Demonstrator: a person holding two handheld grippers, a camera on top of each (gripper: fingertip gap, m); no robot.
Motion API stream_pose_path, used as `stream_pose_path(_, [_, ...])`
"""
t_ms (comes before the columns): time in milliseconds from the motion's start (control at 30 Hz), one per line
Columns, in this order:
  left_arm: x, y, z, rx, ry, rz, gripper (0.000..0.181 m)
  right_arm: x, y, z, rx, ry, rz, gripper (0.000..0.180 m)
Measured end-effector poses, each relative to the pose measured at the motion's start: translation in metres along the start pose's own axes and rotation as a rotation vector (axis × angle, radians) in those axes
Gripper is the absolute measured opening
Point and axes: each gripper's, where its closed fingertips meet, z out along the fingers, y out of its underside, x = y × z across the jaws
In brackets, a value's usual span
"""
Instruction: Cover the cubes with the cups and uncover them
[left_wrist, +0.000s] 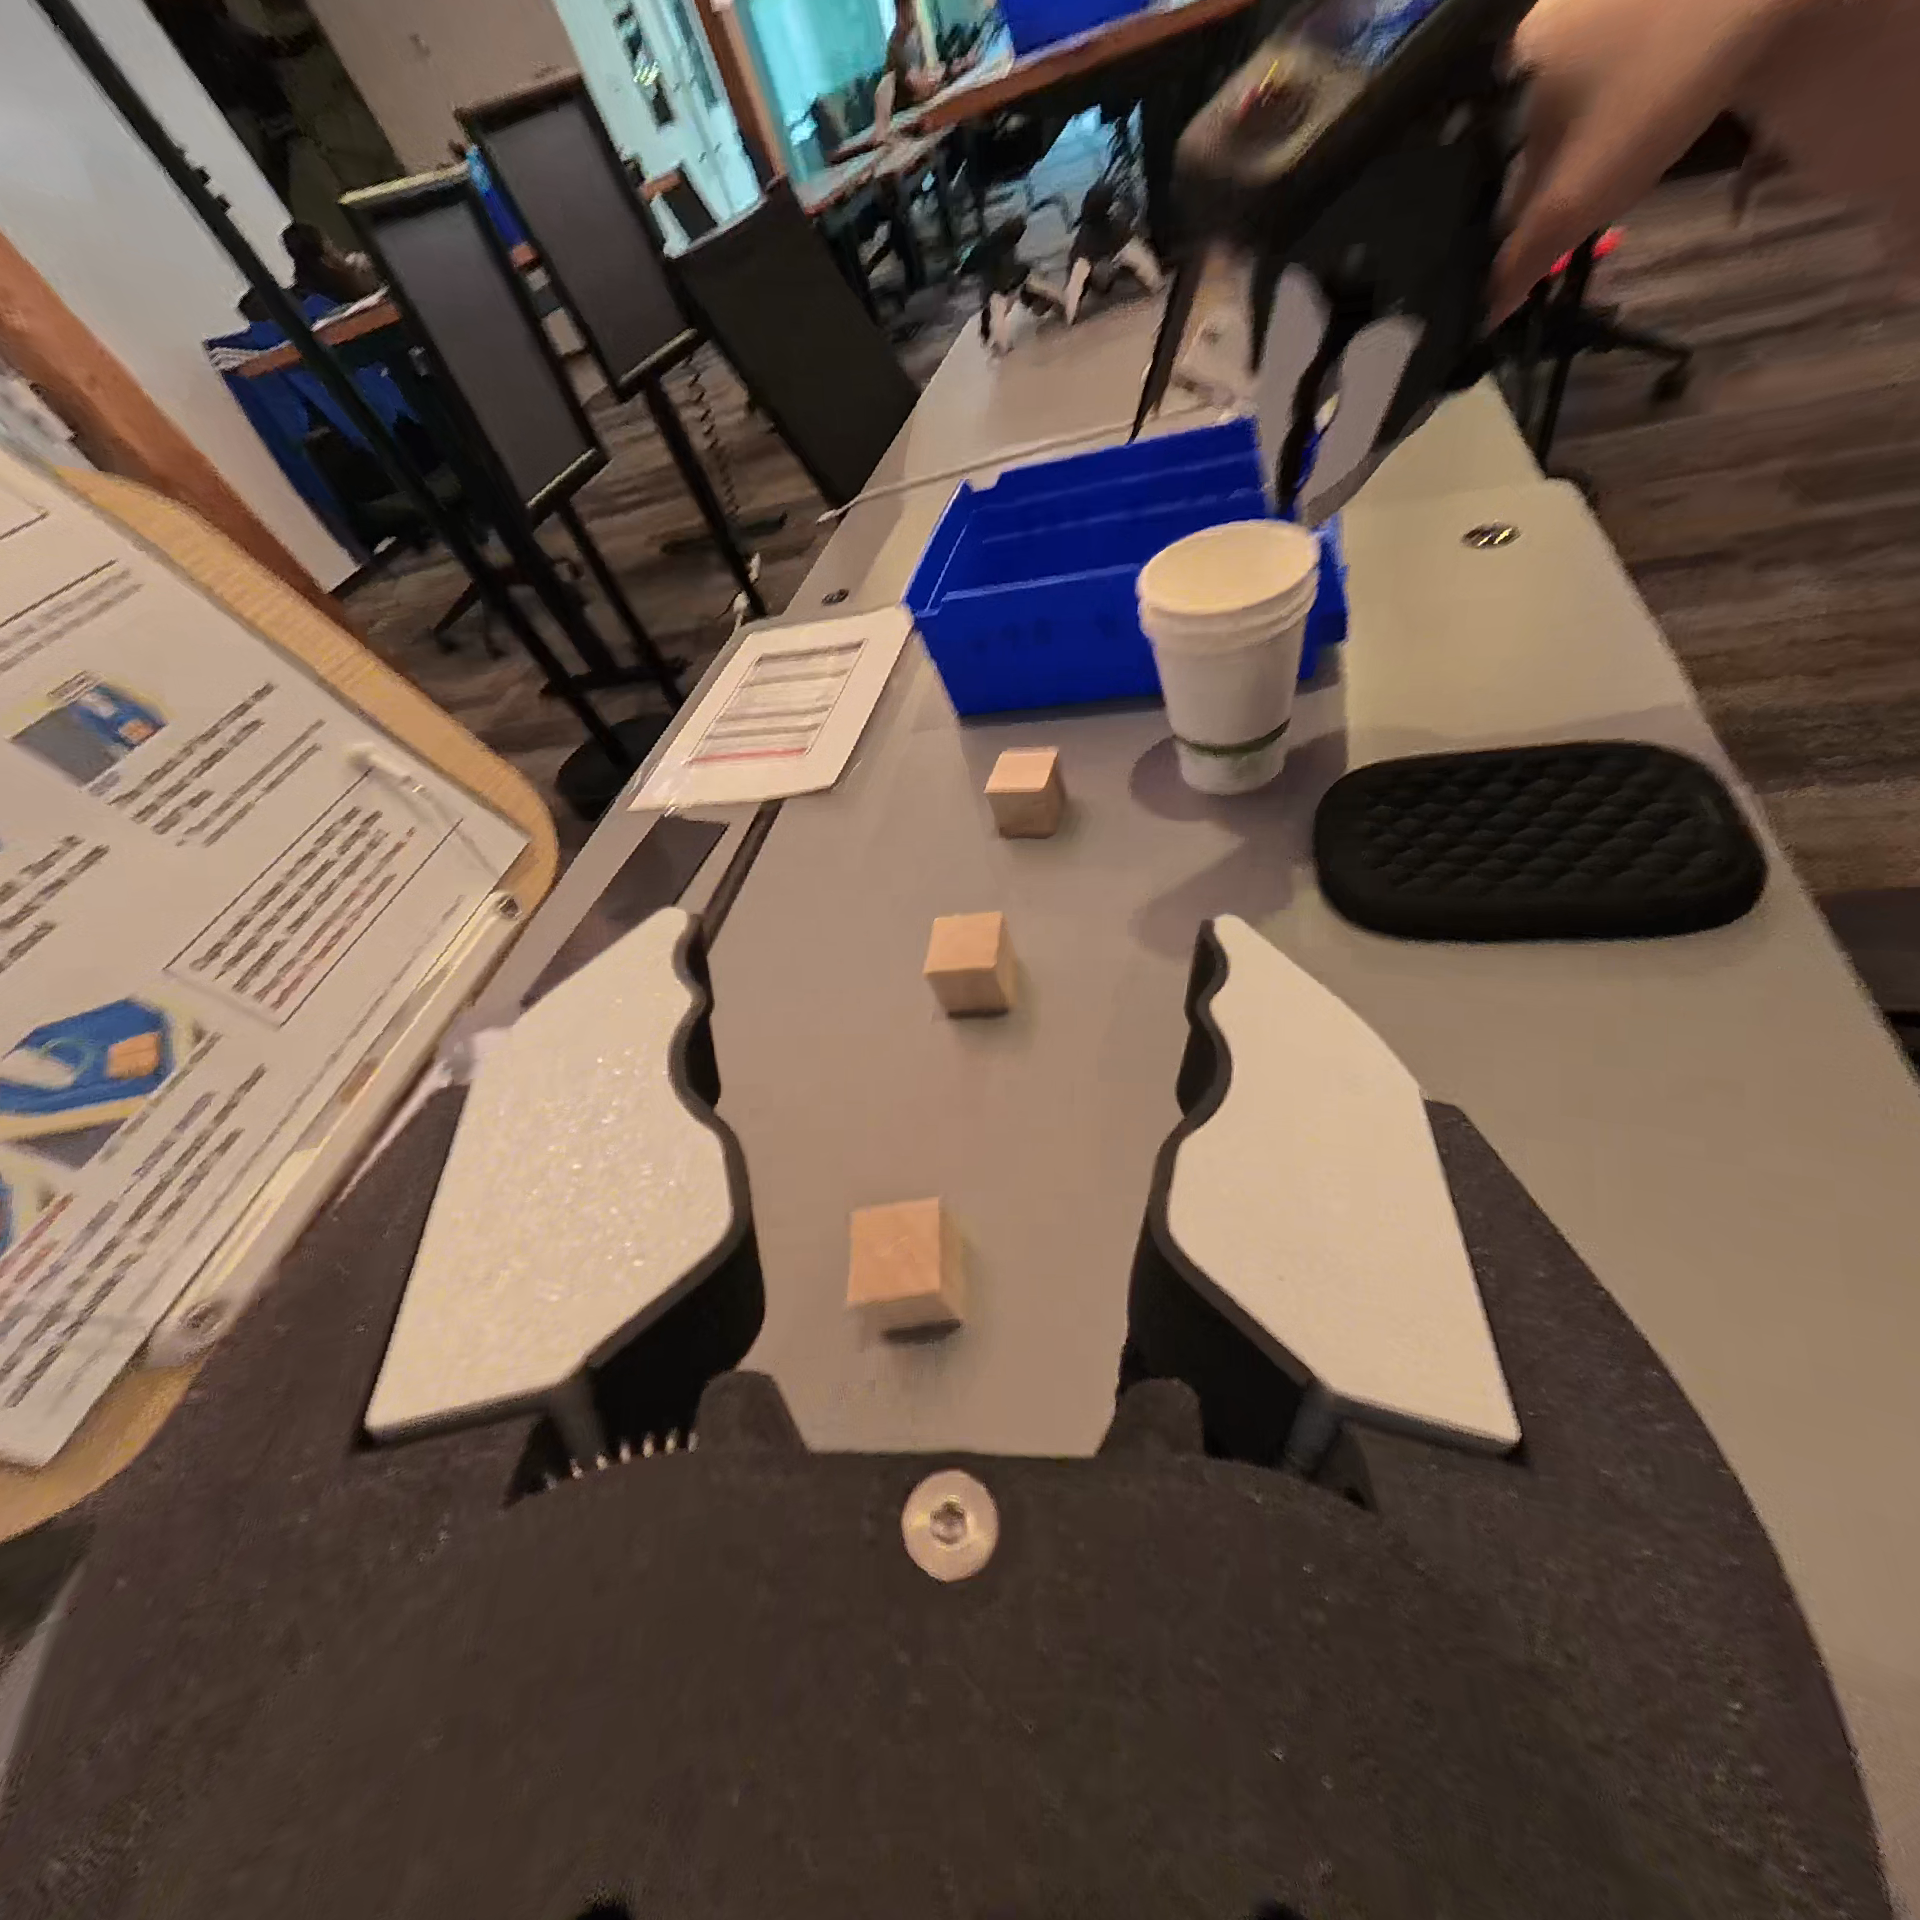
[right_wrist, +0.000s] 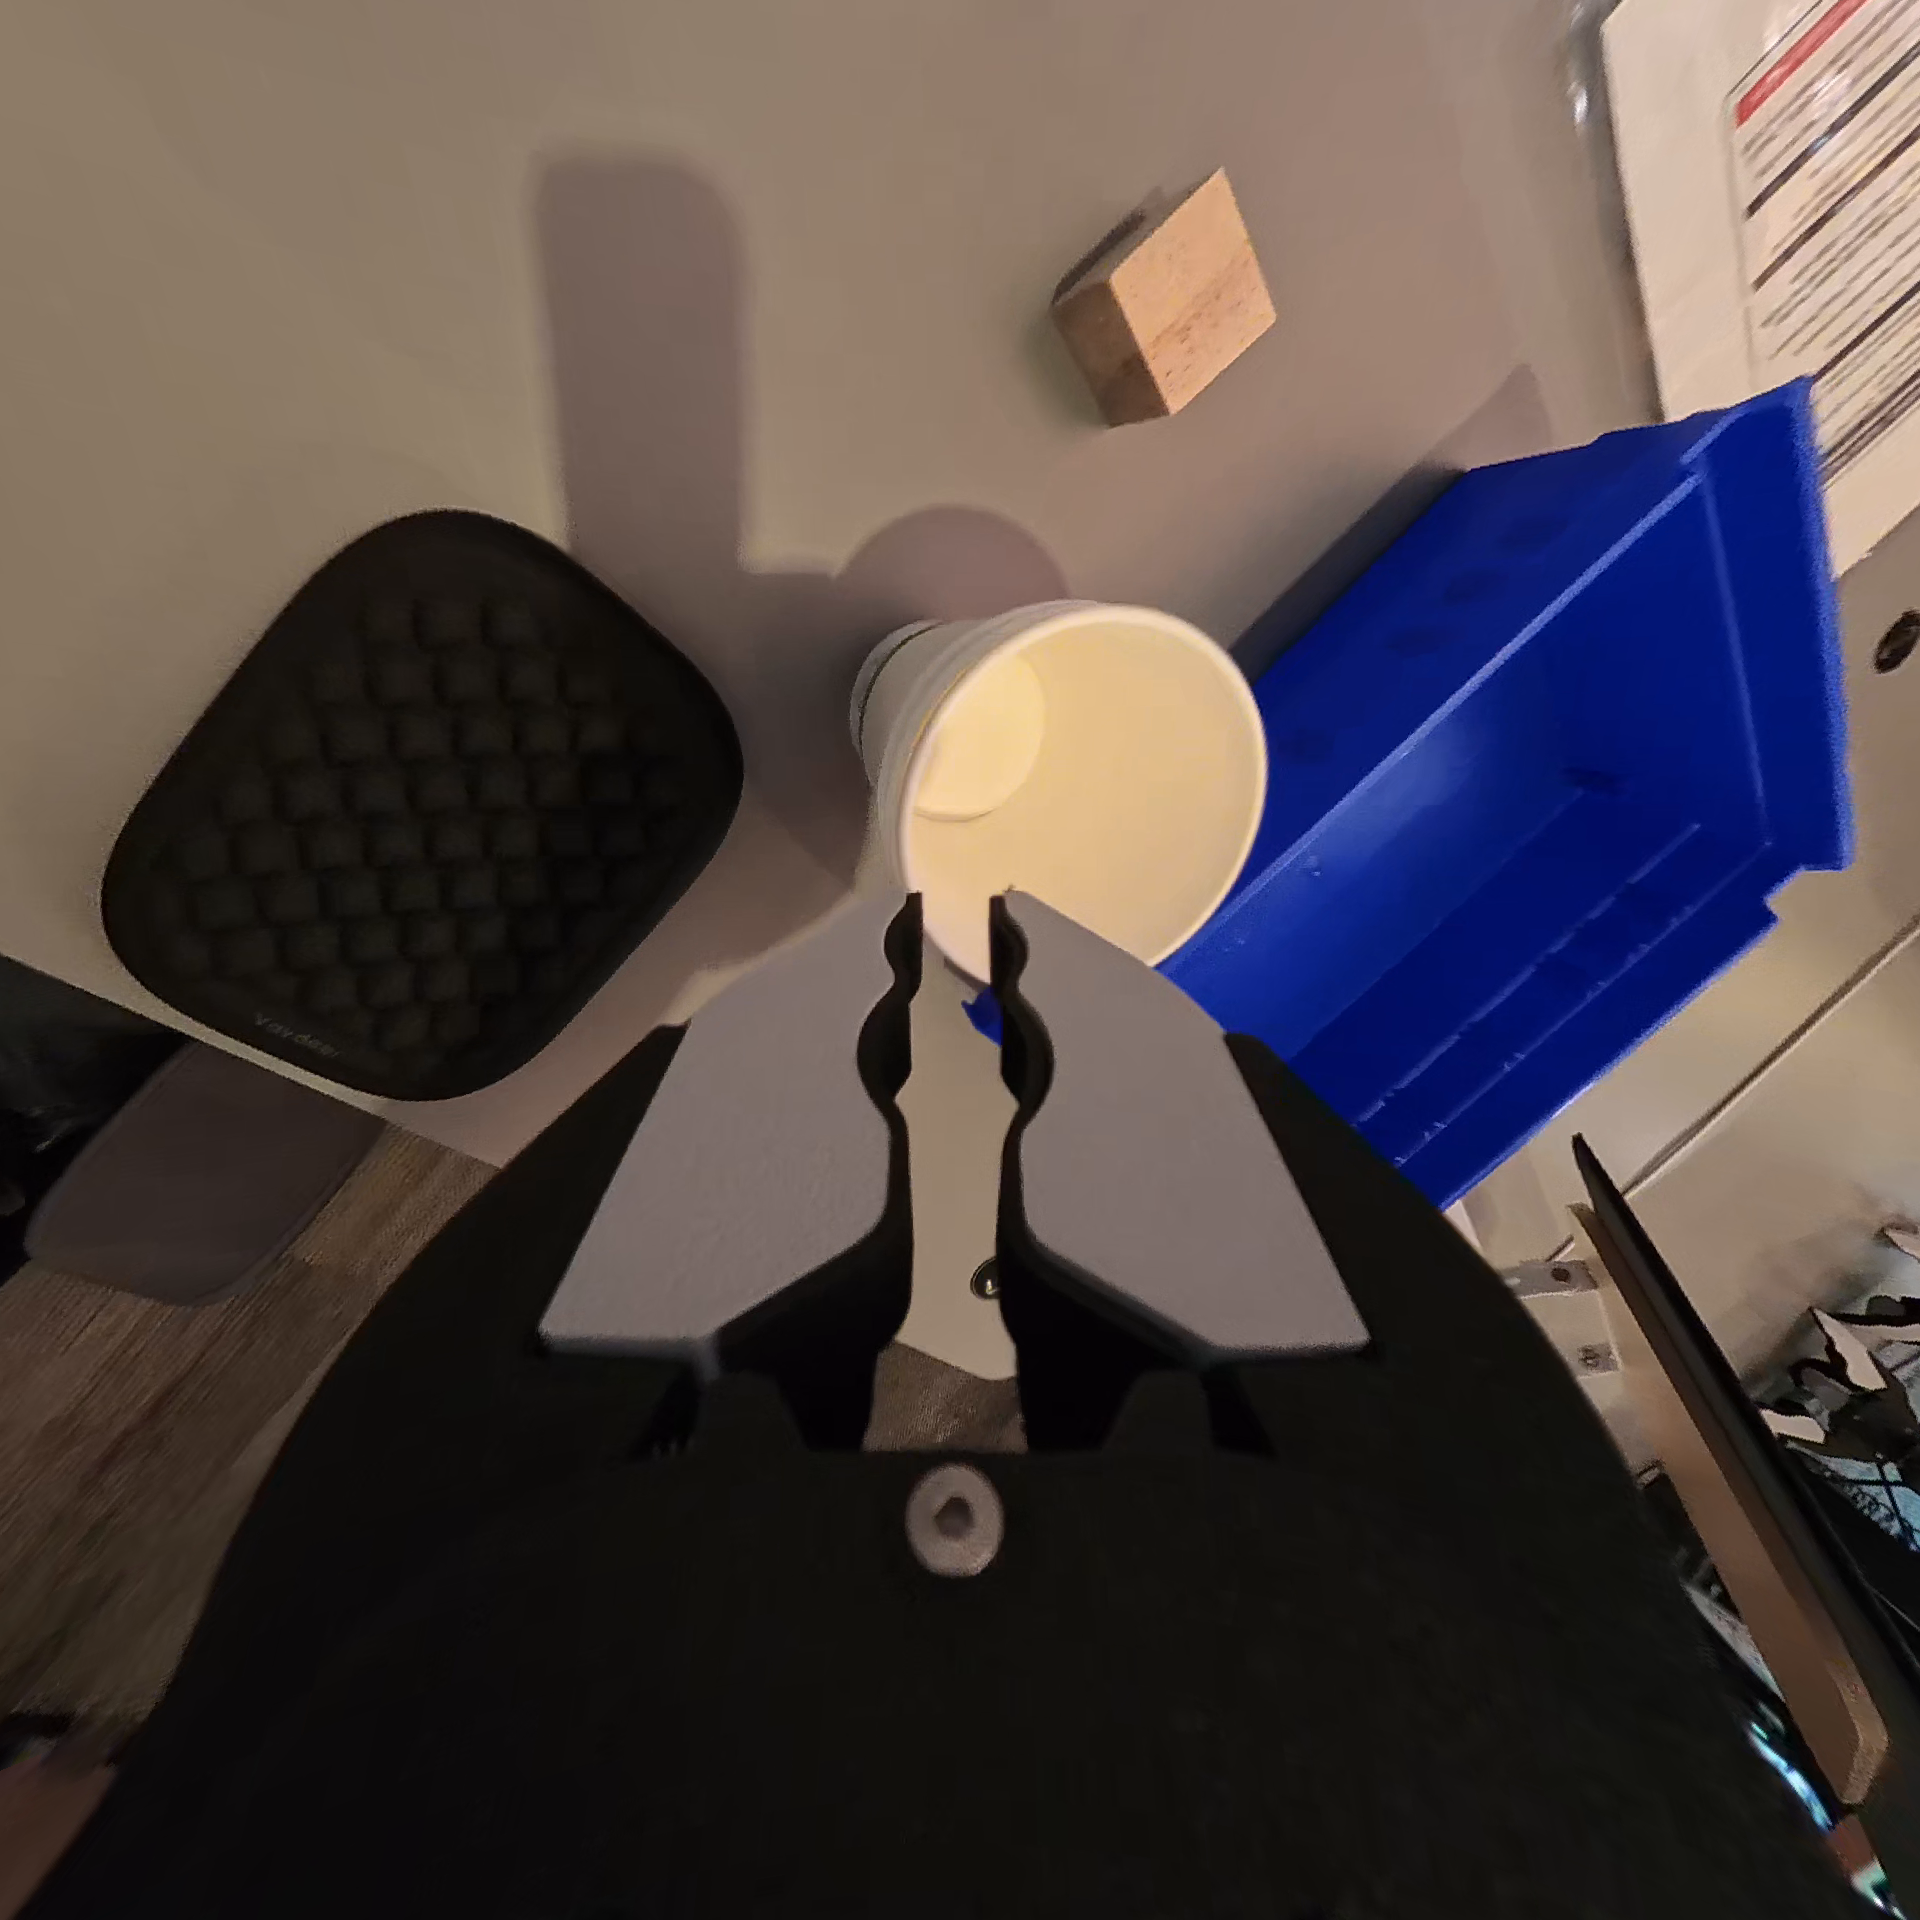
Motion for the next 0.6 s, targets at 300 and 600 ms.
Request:
stream_pose_path(300, [-0.071, 0.131, -0.085, -0.725, -0.454, -0.111, 0.091, -0.029, -0.02, -0.035, 0.228, 0.067, -0.035, 0.015])
stream_pose_path(600, [-0.074, 0.19, -0.091, -0.871, -0.395, -0.351, 0.102, -0.047, -0.022, -0.035, 0.248, 0.069, -0.073, 0.015])
